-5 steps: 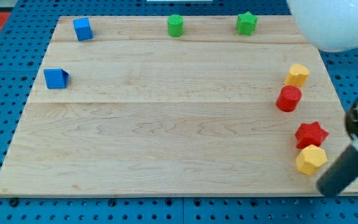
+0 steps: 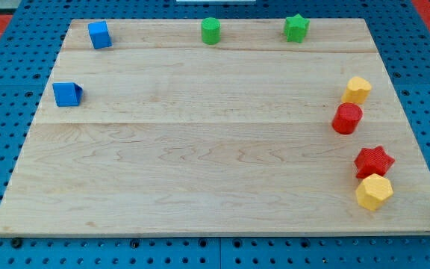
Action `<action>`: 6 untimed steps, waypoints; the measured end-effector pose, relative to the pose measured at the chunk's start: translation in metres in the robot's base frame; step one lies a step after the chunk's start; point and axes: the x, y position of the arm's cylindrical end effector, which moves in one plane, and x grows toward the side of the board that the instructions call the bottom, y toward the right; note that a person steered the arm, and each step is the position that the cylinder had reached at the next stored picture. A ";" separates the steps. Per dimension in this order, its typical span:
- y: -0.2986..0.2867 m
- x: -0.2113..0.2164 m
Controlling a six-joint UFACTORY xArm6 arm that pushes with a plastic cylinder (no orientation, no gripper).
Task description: Nudge the red star left a bit
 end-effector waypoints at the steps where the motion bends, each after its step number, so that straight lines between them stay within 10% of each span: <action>1: 0.000 0.000; 6: -0.061 -0.070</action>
